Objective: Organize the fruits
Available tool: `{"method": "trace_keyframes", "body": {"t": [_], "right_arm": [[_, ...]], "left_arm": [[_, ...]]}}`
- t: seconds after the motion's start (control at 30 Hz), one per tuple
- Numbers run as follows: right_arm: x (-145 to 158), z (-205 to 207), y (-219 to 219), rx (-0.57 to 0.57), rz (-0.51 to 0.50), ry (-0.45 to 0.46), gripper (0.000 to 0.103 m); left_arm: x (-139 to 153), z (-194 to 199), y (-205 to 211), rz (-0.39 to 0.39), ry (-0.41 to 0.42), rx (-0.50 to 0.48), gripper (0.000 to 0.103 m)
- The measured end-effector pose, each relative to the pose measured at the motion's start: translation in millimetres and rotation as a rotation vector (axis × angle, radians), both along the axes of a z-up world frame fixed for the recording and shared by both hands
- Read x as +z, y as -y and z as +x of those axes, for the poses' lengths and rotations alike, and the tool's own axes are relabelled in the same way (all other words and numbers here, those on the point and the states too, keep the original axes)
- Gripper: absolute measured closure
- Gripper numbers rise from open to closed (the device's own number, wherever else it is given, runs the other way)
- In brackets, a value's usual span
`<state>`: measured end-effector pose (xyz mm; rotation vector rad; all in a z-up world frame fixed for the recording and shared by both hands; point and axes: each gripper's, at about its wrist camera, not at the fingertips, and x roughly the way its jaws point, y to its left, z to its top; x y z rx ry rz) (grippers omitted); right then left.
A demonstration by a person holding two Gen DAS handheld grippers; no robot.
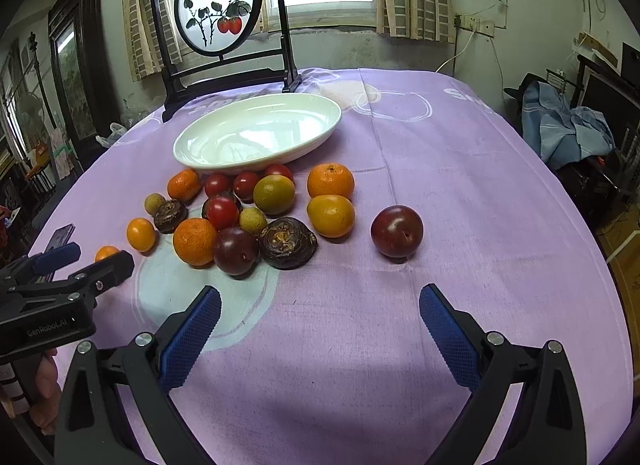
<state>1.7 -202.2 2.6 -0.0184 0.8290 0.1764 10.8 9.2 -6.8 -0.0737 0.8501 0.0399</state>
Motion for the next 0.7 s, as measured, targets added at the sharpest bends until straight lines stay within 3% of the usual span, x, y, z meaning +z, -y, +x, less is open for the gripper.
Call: {"method": "trace_keyframes", "body": {"t": [0.7], "right_arm": [[-3.7,-2.5,0.1,0.015,0.009,-0.021,0.003]], "left_arm": [[-1.5,-2.3,2.5,0.001,-0.007,-0.010,0.004]]}}
